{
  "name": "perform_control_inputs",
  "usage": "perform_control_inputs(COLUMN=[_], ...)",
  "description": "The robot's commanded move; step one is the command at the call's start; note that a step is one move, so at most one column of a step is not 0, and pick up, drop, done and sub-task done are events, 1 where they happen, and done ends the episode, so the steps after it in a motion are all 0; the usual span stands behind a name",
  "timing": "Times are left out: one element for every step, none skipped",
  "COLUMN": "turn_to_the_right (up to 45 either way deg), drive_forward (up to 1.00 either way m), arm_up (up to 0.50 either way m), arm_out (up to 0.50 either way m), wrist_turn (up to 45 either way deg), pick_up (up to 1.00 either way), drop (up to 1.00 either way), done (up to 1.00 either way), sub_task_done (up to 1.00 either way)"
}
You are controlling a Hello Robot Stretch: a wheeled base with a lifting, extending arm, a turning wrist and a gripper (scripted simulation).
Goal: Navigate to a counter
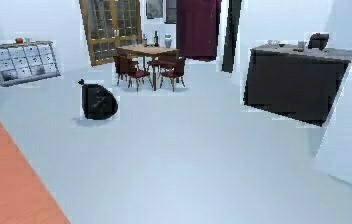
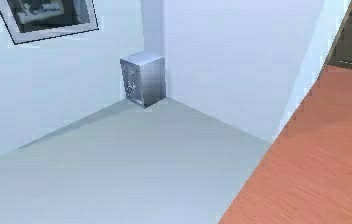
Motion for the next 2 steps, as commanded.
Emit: perform_control_inputs(turn_to_the_right=[0.0, -39.0], drive_forward=[0.35, 0.0], arm_up=[0.0, 0.0], arm_out=[0.0, 0.0], wrist_turn=[0.0, 0.0], pick_up=[0.0, 0.0], drop=[0.0, 0.0], done=[0.0, 0.0], sub_task_done=[0.0, 0.0])
